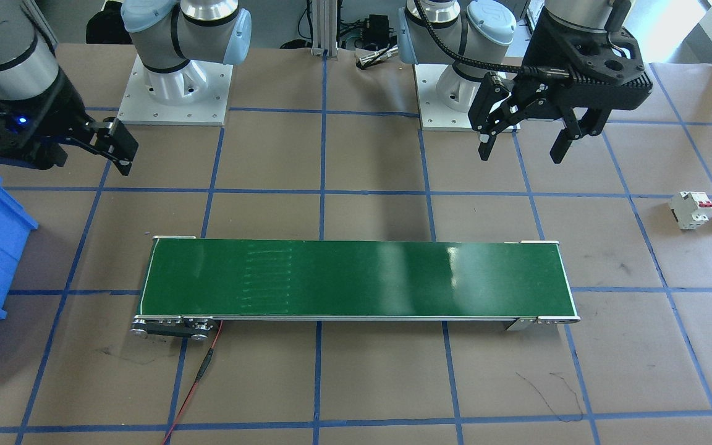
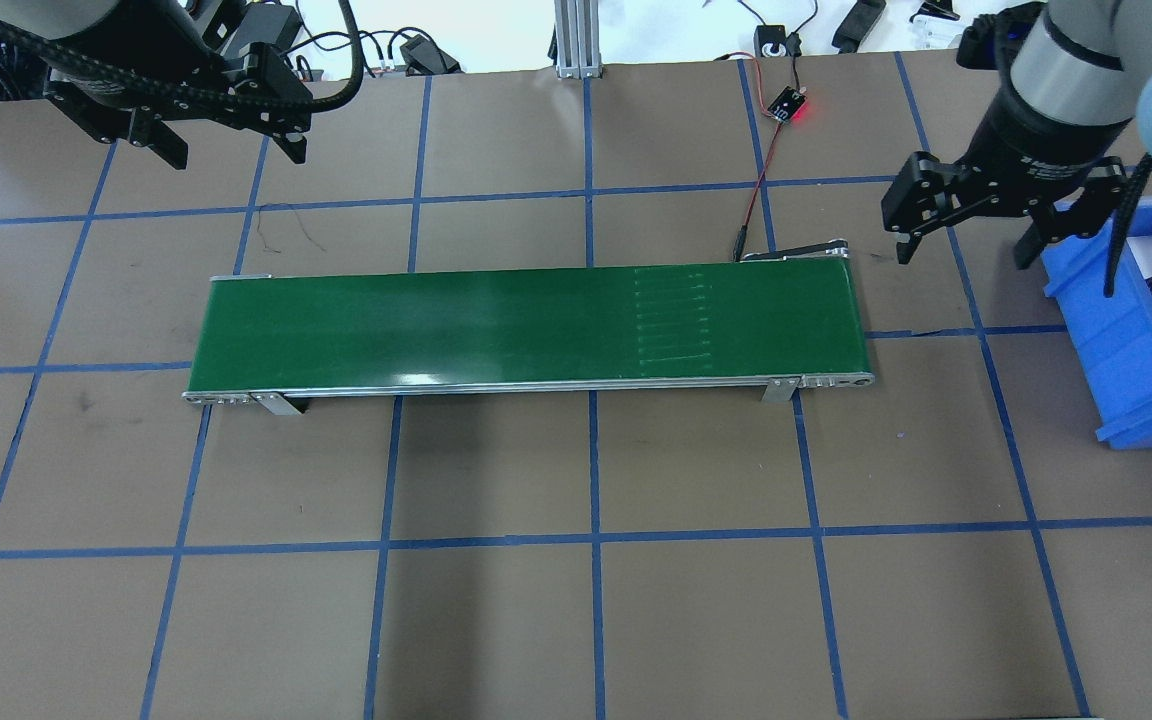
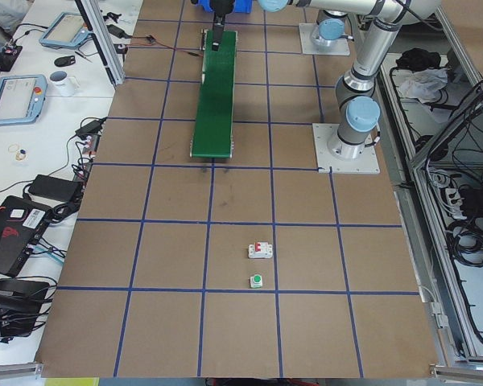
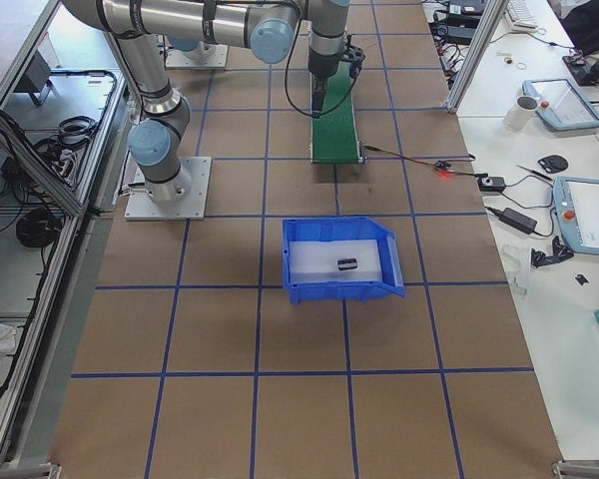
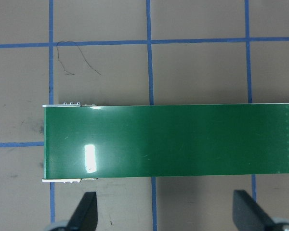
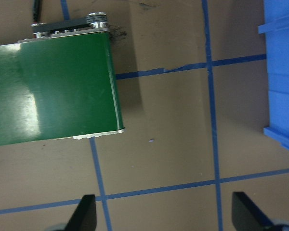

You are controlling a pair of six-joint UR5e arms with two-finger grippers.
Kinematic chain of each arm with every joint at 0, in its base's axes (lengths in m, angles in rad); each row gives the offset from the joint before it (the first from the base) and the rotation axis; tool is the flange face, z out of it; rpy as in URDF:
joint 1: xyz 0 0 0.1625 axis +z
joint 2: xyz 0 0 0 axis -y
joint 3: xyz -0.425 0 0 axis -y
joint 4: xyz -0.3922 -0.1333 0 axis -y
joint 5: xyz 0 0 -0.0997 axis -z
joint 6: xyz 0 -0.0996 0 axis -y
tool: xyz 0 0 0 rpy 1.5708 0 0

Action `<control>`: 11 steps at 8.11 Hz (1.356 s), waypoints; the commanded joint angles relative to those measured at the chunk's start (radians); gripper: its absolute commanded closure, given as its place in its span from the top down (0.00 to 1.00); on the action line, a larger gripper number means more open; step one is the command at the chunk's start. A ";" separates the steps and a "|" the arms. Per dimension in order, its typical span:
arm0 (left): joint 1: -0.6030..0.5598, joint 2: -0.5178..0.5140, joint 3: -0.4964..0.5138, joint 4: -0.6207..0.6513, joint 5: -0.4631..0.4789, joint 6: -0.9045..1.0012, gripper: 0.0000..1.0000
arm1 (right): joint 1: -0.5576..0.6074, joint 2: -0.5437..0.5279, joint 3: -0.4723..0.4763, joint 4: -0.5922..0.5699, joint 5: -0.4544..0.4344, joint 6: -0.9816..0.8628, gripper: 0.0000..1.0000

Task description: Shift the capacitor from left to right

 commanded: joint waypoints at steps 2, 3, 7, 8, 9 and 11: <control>0.000 0.001 0.000 -0.001 0.000 0.000 1.00 | 0.086 -0.007 -0.003 -0.011 0.007 0.068 1.00; 0.001 0.001 0.000 -0.001 0.000 0.000 1.00 | 0.085 -0.007 -0.004 -0.011 0.002 0.066 1.00; 0.000 -0.001 0.000 -0.001 0.001 0.000 1.00 | 0.085 -0.004 -0.004 -0.013 -0.009 0.053 1.00; 0.000 0.001 0.000 -0.001 0.001 0.000 1.00 | 0.085 -0.002 -0.004 -0.008 -0.010 0.052 1.00; 0.000 -0.001 0.000 -0.001 0.000 0.000 1.00 | 0.085 -0.002 -0.003 -0.002 -0.010 0.052 1.00; 0.001 0.001 0.000 0.001 0.001 0.000 1.00 | 0.085 -0.001 -0.001 0.003 -0.010 0.051 1.00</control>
